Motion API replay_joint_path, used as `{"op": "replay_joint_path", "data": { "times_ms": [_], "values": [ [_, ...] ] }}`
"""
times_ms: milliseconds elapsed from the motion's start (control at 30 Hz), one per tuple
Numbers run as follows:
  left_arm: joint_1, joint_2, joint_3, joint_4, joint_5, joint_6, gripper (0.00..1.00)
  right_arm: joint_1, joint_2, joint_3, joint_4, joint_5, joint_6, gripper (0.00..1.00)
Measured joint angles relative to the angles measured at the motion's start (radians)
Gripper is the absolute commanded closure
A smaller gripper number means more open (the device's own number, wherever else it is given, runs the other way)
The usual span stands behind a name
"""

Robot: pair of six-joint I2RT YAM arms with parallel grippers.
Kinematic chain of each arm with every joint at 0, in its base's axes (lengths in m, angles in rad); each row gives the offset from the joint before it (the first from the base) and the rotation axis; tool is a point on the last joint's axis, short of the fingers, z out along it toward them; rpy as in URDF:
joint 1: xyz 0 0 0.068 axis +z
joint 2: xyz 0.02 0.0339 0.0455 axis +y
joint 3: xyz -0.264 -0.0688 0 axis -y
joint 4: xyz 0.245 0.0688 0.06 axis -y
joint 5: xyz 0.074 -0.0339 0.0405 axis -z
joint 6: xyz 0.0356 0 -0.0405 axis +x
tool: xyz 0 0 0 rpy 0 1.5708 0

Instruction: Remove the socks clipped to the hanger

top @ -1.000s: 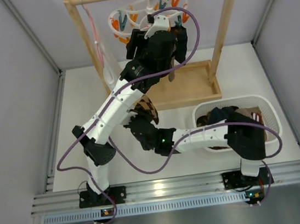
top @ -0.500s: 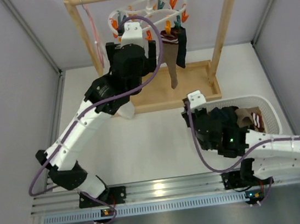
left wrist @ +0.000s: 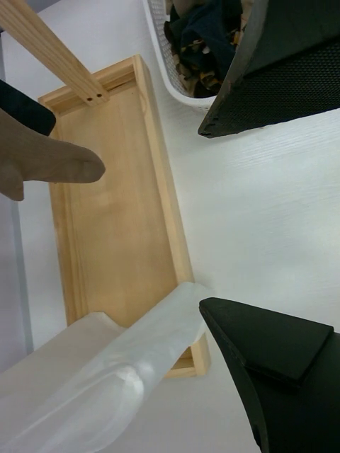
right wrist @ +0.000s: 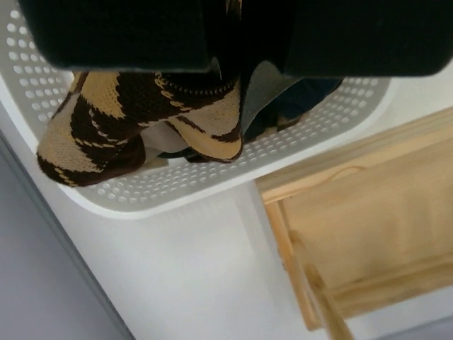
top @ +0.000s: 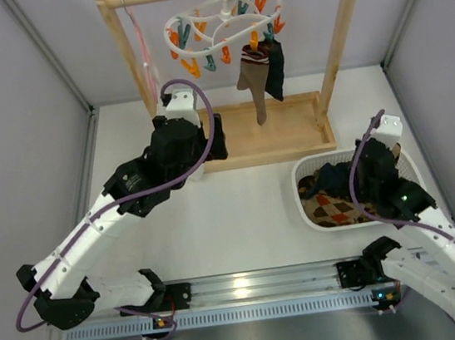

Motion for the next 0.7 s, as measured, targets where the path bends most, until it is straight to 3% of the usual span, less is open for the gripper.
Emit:
{"op": "replay_joint_path", "data": {
  "times_ms": [67,200,400,500,600,700],
  "values": [
    [0.0,-0.039,-0.04,-0.007,0.018,-0.011,0.02,-0.166,0.075,-0.019,0.011,-0.137,0.014,1.0],
    [0.0,-0.127,-0.1,-0.008,0.043,-0.016,0.02,-0.366,0.214,-0.121,0.094,-0.344,0.079,1.0],
    [0.0,-0.284,-0.184,-0.008,0.053,-0.011,0.02,-0.405,0.419,-0.257,0.211,-0.48,0.167,0.99],
    [0.0,-0.362,-0.233,-0.006,0.053,-0.006,0.02,-0.413,0.442,-0.257,0.257,-0.493,0.188,0.9],
    [0.0,-0.427,-0.282,-0.007,0.05,0.0,0.02,-0.416,0.403,-0.257,0.253,-0.499,0.211,0.58],
    [0.0,-0.472,-0.307,-0.011,0.045,0.011,0.02,-0.419,0.308,-0.254,0.232,-0.496,0.213,0.49]
  ]
}}
